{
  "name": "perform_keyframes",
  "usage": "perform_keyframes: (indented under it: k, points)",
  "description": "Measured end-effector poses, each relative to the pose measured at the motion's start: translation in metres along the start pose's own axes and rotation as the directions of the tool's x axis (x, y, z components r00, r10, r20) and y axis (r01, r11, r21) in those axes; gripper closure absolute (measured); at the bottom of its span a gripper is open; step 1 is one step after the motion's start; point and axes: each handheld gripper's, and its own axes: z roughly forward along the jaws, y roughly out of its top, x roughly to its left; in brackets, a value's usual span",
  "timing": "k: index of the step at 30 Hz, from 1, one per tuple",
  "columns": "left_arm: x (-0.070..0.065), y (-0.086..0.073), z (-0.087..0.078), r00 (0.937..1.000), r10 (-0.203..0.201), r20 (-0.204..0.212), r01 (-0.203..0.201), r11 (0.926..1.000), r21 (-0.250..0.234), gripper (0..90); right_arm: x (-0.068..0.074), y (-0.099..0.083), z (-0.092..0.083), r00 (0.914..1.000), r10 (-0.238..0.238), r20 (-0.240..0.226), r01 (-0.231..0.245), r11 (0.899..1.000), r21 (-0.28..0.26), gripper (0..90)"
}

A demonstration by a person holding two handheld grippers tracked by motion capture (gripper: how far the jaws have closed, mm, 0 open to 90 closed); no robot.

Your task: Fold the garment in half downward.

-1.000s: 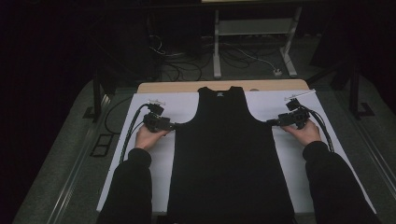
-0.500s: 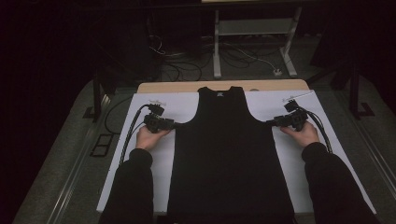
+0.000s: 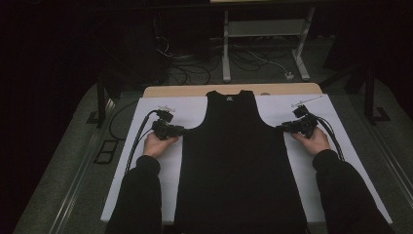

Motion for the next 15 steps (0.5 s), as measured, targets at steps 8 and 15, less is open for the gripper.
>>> perform_keyframes:
  k: [8,15]
  points:
    - [-0.0034,-0.0007,0.0020,0.9998,0.013,-0.015,-0.013,0.9998,0.017,82.1,0.0078,0.0000,0.0057,0.9989,-0.023,0.040,0.023,1.000,0.017,78.9]
    - [-0.0055,-0.0023,-0.0014,1.0000,0.004,-0.004,-0.004,0.9998,-0.021,86.7,0.0056,-0.0014,0.0036,0.9998,0.018,0.000,-0.018,1.000,0.001,83.6]
